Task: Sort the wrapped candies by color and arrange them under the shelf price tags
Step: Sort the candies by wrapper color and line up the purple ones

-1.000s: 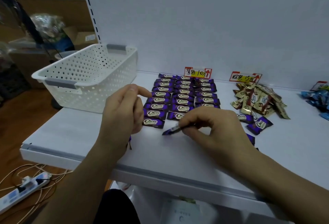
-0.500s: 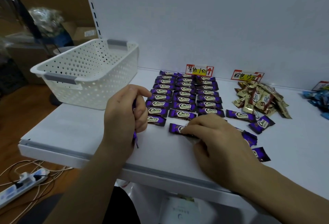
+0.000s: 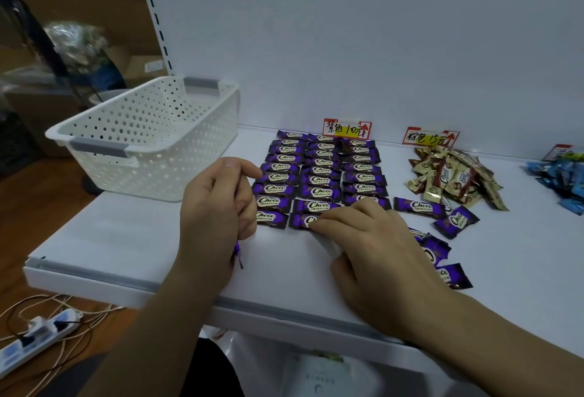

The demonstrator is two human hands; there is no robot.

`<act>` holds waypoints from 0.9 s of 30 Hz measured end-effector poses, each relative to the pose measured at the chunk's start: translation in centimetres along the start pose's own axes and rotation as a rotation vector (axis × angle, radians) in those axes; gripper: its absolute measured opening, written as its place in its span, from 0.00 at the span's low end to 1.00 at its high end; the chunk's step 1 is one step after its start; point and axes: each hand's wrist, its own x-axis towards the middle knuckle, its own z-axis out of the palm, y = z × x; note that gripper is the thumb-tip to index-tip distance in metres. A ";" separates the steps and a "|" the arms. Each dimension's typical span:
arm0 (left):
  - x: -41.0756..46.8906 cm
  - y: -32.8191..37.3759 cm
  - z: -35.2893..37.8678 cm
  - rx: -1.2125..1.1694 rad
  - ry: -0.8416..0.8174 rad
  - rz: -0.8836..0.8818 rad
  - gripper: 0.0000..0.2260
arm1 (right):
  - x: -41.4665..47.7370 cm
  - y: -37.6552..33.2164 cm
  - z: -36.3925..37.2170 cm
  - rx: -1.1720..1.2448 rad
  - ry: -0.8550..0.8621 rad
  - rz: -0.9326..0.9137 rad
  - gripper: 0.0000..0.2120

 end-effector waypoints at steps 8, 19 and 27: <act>0.1 0.2 0.6 -0.126 0.116 -0.094 0.15 | -0.1 0.1 -0.7 0.146 0.145 -0.015 0.22; 0.7 0.7 8.4 -0.531 0.358 -0.303 0.11 | 1.9 0.5 -3.3 0.914 0.131 0.083 0.10; -0.1 0.1 3.9 0.028 0.049 0.074 0.11 | 0.5 4.0 -4.4 1.114 0.223 0.332 0.11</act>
